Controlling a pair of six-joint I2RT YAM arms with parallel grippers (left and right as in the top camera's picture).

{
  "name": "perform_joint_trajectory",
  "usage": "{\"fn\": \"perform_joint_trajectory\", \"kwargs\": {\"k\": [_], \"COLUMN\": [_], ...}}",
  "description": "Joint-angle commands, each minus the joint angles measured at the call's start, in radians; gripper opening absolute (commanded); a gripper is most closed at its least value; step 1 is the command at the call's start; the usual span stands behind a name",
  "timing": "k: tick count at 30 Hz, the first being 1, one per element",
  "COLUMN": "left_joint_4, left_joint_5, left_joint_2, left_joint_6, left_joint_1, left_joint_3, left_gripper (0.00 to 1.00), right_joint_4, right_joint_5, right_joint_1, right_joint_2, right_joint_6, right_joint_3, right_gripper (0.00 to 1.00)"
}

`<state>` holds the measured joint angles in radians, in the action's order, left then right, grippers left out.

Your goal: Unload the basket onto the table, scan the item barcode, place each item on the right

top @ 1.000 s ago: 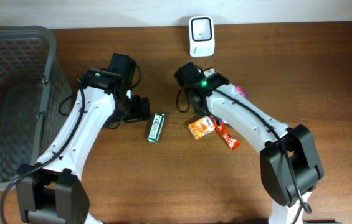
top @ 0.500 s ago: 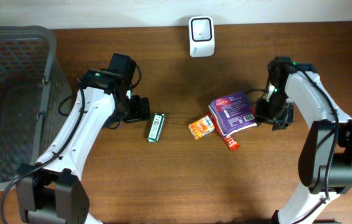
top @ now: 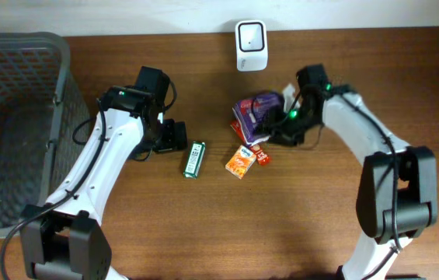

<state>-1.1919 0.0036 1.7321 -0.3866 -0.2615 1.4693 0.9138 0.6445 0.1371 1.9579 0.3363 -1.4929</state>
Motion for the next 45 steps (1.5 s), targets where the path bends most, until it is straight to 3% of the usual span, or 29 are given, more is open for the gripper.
{"fn": "perform_joint_trajectory", "kwargs": {"k": [1, 2, 3, 6, 8, 12, 18, 20, 21, 23, 27, 30, 33, 34, 36, 37, 39, 41, 45], "left_joint_4": [0.006, 0.006, 0.006, 0.004, 0.002, 0.003, 0.003, 0.003, 0.003, 0.003, 0.003, 0.003, 0.007, 0.008, 0.007, 0.014, 0.017, 0.021, 0.071], "left_joint_5": [-0.007, -0.007, -0.007, -0.007, -0.007, -0.007, -0.007, -0.007, -0.007, -0.007, -0.007, -0.007, -0.007, -0.007, -0.006, 0.006, 0.008, 0.008, 0.032], "left_joint_2": [0.003, 0.003, 0.003, 0.003, 0.003, 0.003, 0.003, 0.003, 0.003, 0.003, 0.003, 0.003, 0.003, 0.003, 0.003, 0.003, 0.003, 0.003, 0.003], "left_joint_6": [-0.009, -0.009, -0.009, -0.009, -0.009, -0.009, -0.01, -0.009, -0.01, -0.009, -0.009, -0.009, -0.009, -0.009, -0.009, -0.009, -0.009, -0.009, -0.009], "left_joint_1": [0.0, 0.0, 0.0, 0.0, 0.0, 0.0, 0.0, 0.0, 0.0, 0.0, 0.0, 0.0, 0.0, 0.0, 0.0, 0.0, -0.001, -0.001, -0.001], "left_joint_3": [-0.003, -0.003, -0.003, -0.003, -0.003, -0.003, -0.003, -0.003, -0.003, -0.003, -0.003, -0.003, -0.003, -0.003, -0.003, -0.003, -0.003, -0.003, -0.003], "left_gripper": [0.99, 0.99, 0.99, 0.99, 0.99, 0.99, 0.99, 0.99, 0.99, 0.99, 0.99, 0.99, 0.99, 0.99, 0.99, 0.99, 0.99, 0.99, 0.99], "right_joint_4": [0.059, 0.023, -0.005, -0.109, -0.156, -0.154, -0.168, -0.2, -0.205, -0.184, 0.048, 0.157, 0.251, 0.252, 0.236, 0.216, 0.182, 0.111, 0.131], "right_joint_5": [-0.348, -0.458, -0.447, -0.28, -0.239, -0.07, -0.068, -0.069, -0.069, -0.069, -0.078, -0.111, -0.296, -0.356, -0.362, -0.361, -0.318, -0.269, -0.038], "right_joint_1": [-0.047, -0.073, -0.094, -0.111, -0.111, -0.11, -0.109, -0.109, -0.11, -0.118, -0.118, -0.117, -0.1, -0.098, -0.113, -0.126, -0.138, -0.124, -0.053], "right_joint_2": [-0.022, -0.021, -0.005, 0.11, 0.179, 0.261, 0.261, 0.261, 0.261, 0.259, 0.258, 0.257, 0.257, 0.258, 0.264, 0.28, 0.313, 0.344, 0.344], "right_joint_6": [-0.193, -0.194, -0.194, -0.323, -0.33, -0.39, -0.388, -0.381, -0.378, -0.323, -0.321, -0.32, -0.321, -0.321, -0.321, -0.32, -0.32, -0.321, -0.385], "right_joint_3": [-0.208, -0.212, -0.211, -0.211, -0.211, -0.211, -0.124, -0.084, -0.08, -0.121, -0.392, -0.526, -0.624, -0.615, -0.566, -0.519, -0.447, -0.358, -0.357], "right_gripper": [0.59, 0.59, 0.59, 0.58, 0.54, 0.53, 0.52, 0.44, 0.31, 0.13, 0.04, 0.04, 0.04, 0.29, 0.48, 0.49, 0.43, 0.27, 0.21]}}
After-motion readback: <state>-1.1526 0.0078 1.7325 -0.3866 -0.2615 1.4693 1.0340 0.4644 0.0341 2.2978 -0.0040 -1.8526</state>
